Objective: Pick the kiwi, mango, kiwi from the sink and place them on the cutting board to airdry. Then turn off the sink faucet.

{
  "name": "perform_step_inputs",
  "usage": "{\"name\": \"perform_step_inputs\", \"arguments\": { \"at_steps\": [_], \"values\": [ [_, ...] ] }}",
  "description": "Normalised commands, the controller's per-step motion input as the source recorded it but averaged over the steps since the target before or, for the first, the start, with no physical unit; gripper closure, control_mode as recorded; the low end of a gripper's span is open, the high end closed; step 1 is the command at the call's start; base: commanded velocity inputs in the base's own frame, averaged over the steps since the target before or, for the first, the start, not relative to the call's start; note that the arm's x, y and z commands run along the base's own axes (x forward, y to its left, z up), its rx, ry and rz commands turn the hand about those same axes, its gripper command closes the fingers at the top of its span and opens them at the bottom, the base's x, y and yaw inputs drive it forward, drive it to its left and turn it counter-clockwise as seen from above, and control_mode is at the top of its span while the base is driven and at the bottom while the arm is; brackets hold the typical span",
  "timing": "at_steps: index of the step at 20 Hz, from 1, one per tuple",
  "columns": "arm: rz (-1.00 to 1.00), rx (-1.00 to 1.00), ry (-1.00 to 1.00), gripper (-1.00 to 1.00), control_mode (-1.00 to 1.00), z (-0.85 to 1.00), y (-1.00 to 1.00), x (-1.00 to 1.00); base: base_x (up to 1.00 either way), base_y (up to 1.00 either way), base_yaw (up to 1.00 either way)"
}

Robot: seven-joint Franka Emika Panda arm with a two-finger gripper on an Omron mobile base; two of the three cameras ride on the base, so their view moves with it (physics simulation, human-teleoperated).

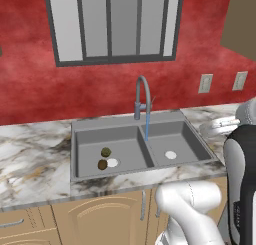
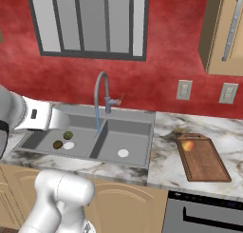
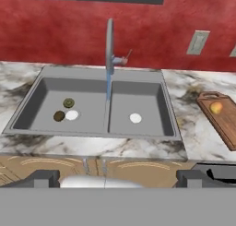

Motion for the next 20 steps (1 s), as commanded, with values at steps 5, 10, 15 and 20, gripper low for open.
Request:
{"name": "perform_step_inputs", "arguments": {
  "at_steps": [5,10,15,20],
  "values": [
    [0.05,0.02,0.00,-1.00,-1.00,0.00,0.43,-0.18,0.00,0.00,0.00],
    [0.06,0.00,0.00,-1.00,-1.00,0.00,0.32,-0.02,0.00,0.00,0.00],
    [0.06,0.01,0.00,-1.00,-1.00,0.08,0.29,0.08,0.00,0.00,0.00],
    [0.02,0.00,0.03,-1.00,-1.00,0.03,0.35,0.28,0.00,0.00,0.00]
  ]
}}
